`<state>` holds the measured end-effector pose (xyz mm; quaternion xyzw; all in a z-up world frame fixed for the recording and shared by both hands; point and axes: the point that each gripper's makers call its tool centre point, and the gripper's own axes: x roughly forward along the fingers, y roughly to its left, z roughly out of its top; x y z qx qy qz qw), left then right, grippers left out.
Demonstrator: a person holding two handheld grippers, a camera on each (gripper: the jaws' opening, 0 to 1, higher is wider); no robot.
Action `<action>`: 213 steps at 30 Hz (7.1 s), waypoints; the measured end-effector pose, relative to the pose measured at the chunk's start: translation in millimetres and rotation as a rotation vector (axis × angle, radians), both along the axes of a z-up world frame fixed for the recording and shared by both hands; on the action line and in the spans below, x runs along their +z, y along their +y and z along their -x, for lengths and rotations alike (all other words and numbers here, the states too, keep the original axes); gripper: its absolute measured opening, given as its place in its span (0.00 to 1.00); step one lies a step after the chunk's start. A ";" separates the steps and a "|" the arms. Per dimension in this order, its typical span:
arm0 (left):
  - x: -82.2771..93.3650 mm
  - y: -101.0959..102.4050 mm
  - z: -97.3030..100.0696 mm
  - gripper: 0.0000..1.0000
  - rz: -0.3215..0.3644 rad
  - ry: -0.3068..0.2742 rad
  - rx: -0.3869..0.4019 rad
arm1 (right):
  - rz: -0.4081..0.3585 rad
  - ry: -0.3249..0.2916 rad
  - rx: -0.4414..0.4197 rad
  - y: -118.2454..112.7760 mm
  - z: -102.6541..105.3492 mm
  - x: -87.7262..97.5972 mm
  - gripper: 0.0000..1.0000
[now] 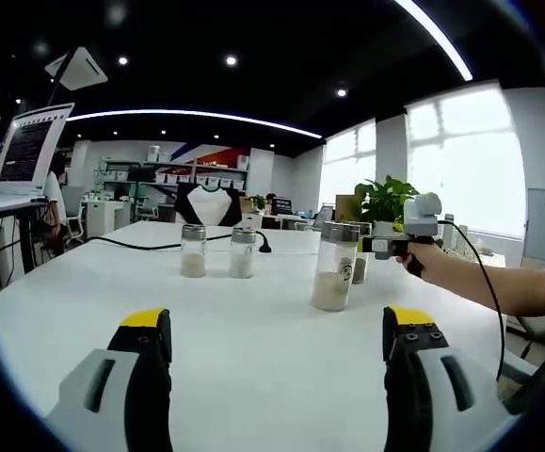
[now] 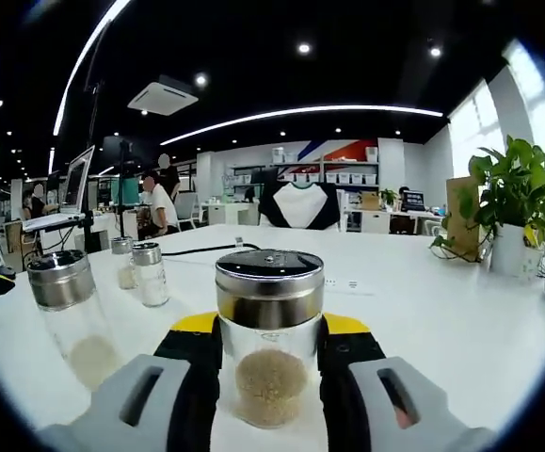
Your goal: Rotate the seasoning bottle until the label or dispensing opening points toward the visible target arrow and the bottle remains upright within the marked orientation range
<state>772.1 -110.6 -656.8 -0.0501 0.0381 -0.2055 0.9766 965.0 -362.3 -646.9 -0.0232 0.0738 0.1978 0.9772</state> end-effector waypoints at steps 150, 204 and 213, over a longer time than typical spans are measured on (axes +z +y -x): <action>-2.5 0.3 0.8 0.98 -0.019 0.010 0.019 | -0.080 -0.006 -0.262 -1.0 80.1 -1.5 0.48; 0.4 -4.5 1.9 0.99 -0.036 -0.001 -0.002 | -0.103 0.054 0.608 27.2 94.6 2.8 0.53; -0.7 -4.6 1.9 0.99 -0.036 0.002 -0.003 | -0.092 0.066 0.627 29.9 95.8 -1.5 0.41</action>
